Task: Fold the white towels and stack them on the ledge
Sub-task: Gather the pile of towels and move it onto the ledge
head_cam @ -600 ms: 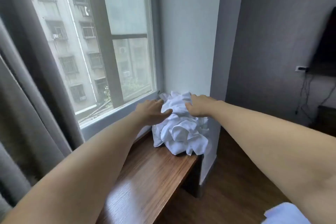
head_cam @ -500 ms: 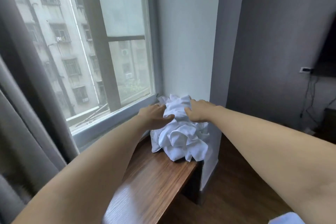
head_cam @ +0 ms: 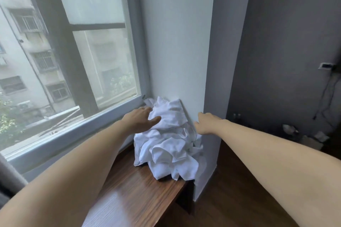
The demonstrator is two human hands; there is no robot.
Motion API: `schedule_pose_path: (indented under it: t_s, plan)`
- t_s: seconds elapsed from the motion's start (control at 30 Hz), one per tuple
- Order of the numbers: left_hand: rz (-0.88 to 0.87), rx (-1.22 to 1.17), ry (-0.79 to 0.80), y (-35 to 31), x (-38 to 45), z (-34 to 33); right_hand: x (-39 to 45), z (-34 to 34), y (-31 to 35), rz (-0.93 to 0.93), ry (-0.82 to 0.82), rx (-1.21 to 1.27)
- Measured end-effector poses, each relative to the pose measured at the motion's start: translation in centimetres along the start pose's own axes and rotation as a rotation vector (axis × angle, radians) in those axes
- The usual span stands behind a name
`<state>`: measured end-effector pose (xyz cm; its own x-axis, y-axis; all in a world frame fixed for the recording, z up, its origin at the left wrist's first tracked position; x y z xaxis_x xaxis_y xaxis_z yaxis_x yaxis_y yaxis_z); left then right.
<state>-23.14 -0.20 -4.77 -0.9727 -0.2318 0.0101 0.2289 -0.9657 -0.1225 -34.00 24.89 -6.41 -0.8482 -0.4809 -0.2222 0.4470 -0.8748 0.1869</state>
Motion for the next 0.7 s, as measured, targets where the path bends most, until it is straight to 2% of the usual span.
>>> schedule_pose_path:
  t_s: [0.27,0.4,0.47,0.6,0.7]
  plan:
    - [-0.185,0.128,0.116,-2.3,8.2,-8.3,7.8,-5.7,-2.4,-0.036,0.155,-0.025]
    - [-0.25,0.291,0.228,-3.6,11.4,-14.1,12.0,-12.7,-4.6,-0.08,0.374,0.038]
    - [-0.247,0.384,0.235,-3.6,12.4,-16.8,13.4,-17.1,-5.3,-0.131,0.473,0.061]
    - [-0.199,0.437,0.127,-2.2,13.6,-19.6,16.0,-23.6,-5.7,-0.173,0.42,0.184]
    - [-0.092,0.303,0.015,-0.9,15.1,-20.1,18.4,-25.8,-6.1,-0.188,0.351,0.316]
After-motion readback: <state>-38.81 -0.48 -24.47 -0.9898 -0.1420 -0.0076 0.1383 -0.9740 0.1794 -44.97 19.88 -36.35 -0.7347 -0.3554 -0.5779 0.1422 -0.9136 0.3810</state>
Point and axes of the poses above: each hand's wrist, its own x-axis towards the middle knuckle, its own z-axis out of the back of the hand, y = z × x, the point moved 2 cm from there along x, towards the middle knuckle, and after that the axes turned 2 degrees about y, right-handed, at the moved point
